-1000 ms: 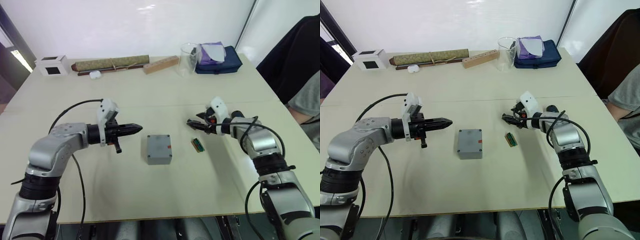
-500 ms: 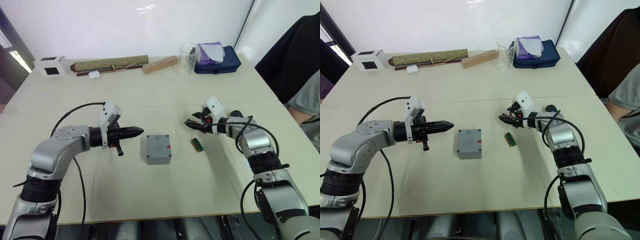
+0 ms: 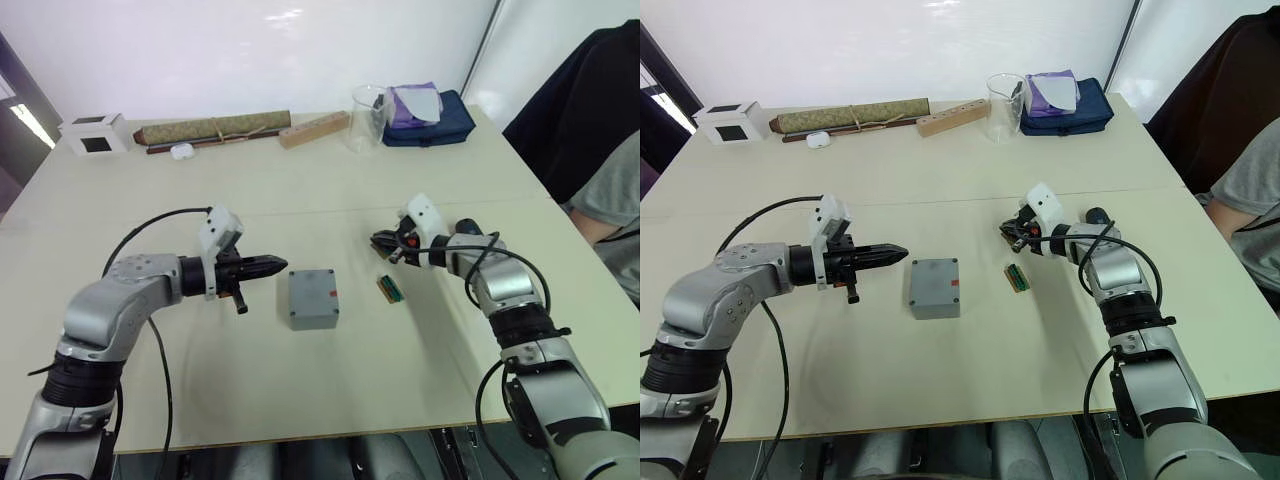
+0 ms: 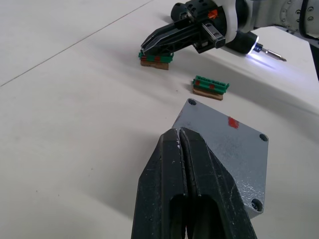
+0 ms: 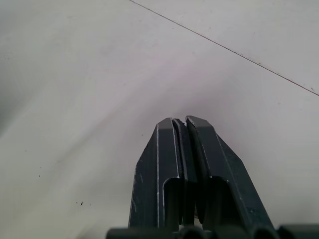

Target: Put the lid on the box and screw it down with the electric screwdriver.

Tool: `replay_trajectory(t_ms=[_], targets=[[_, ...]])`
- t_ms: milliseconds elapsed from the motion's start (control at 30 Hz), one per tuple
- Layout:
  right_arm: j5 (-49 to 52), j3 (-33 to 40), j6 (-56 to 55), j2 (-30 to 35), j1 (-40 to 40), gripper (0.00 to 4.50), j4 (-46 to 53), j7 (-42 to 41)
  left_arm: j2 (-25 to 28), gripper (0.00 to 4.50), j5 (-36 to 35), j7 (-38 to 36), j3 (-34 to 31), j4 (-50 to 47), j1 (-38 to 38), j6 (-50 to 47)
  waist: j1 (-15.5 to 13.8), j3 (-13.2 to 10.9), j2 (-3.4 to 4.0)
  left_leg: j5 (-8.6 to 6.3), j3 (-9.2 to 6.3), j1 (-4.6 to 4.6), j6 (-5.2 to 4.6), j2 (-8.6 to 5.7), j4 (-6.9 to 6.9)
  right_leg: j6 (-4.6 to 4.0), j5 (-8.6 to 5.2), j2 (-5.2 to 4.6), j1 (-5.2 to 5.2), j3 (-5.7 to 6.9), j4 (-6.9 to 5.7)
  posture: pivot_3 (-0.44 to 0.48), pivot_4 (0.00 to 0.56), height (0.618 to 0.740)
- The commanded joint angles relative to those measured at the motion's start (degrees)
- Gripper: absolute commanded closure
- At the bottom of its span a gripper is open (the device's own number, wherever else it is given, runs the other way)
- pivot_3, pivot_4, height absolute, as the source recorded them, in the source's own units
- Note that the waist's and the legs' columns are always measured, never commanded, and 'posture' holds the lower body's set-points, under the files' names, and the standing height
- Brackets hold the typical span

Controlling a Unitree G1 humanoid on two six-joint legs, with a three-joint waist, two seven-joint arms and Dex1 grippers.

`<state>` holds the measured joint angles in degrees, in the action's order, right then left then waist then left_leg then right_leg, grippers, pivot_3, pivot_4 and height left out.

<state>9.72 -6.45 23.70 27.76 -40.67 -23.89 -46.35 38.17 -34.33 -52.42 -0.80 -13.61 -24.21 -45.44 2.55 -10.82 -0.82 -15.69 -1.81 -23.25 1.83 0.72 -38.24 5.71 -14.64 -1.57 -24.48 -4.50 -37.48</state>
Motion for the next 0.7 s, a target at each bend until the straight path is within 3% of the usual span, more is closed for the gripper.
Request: replay_trajectory(t_ms=[33, 700], targets=[[0.09, 1.23, -0.74, -0.39, -0.95, 4.23, 1.20, 0.09, 0.15, 4.50, 0.13, -0.33, -0.43, -0.83, -0.14, 1.73, 0.00, 0.00, 0.00, 0.00, 0.00, 0.00, 0.00, 0.00, 0.00, 0.00, 0.00, 0.00, 0.00, 0.00, 0.00, 0.000, 0.150, 0.740], [1.94, 3.62, 0.30, -0.17, -2.28, 4.38, 4.30, -0.20, -0.86, 4.50, -1.30, 0.48, -1.59, -0.87, 0.02, 1.44, -0.01, 0.00, 0.00, 0.00, 0.00, 0.00, 0.01, 0.00, 0.00, 0.00, 0.00, -0.01, 0.00, 0.00, 0.00, 0.000, 0.150, 0.740]])
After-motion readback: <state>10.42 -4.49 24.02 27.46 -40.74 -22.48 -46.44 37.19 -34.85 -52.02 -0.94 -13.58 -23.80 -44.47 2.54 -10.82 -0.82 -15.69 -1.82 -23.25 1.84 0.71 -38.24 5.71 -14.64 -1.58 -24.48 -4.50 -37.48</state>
